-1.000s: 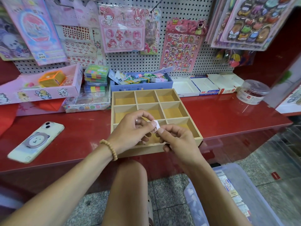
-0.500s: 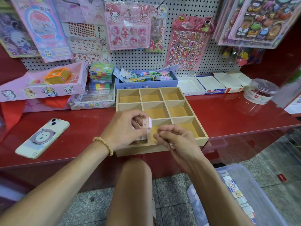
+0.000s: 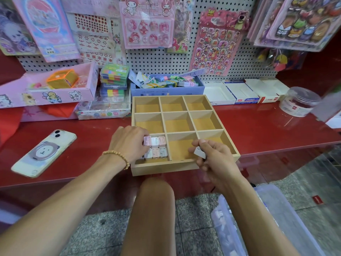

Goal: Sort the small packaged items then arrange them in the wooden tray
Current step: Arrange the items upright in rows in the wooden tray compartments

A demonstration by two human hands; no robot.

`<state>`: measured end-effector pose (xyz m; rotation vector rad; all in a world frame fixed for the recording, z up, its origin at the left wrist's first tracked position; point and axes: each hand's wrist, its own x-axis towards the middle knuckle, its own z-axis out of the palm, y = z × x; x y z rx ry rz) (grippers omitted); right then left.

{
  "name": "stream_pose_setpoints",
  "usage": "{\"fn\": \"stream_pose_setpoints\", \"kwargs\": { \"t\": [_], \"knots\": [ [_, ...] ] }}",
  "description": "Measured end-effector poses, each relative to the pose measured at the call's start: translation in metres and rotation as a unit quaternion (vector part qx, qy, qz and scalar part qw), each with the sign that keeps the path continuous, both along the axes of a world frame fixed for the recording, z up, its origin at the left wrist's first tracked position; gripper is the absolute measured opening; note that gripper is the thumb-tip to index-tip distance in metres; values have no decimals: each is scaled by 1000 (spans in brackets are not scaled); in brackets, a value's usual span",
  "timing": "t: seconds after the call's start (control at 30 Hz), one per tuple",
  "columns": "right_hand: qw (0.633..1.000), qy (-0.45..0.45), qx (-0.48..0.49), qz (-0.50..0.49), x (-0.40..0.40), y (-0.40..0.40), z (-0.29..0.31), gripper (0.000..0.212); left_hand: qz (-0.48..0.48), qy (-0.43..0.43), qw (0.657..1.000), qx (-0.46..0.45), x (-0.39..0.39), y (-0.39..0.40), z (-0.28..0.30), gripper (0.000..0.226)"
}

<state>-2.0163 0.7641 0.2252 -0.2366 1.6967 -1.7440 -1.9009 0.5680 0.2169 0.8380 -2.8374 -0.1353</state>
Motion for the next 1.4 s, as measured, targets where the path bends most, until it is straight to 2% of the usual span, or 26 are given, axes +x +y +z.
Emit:
{"fn": "stream_pose_setpoints", "kwargs": {
  "t": [0.07,0.23,0.33,0.5,0.57,0.7,0.9,1.0,1.1,1.2,1.33,1.4],
  "knots": [
    [1000,-3,6,3,-2,2,-2,25,-4,-4,1000,-12,-2,-4,-3,16],
    [997,-69,-40,8,-3,3,-3,23,-2,29,999,28,2,-6,-2,33],
    [996,-69,-61,2,-1,3,-2,27,-16,45,998,44,3,-7,-1,23],
    [999,-41,-33,-1,1,4,-5,6,-19,61,995,74,6,-5,1,21],
    [1000,-21,-11,6,6,4,-5,7,-32,107,989,100,7,2,5,23],
    [999,-19,-35,-17,17,-5,-7,13,-120,216,945,215,5,39,15,30],
    [998,-20,-59,23,26,-10,0,6,-168,272,930,181,1,61,15,23],
    [997,-26,-59,29,28,-9,4,14,-181,290,924,169,4,64,18,31],
    [997,-41,-57,27,31,-12,6,16,-173,290,927,161,5,63,17,40],
    [997,-39,-54,34,31,-11,6,15,-175,287,930,150,7,62,20,38],
    [997,38,-19,69,27,-6,11,16,-188,261,934,153,8,58,27,39],
    [996,28,-27,79,26,-9,12,14,-187,253,935,166,9,56,27,40]
  ]
}}
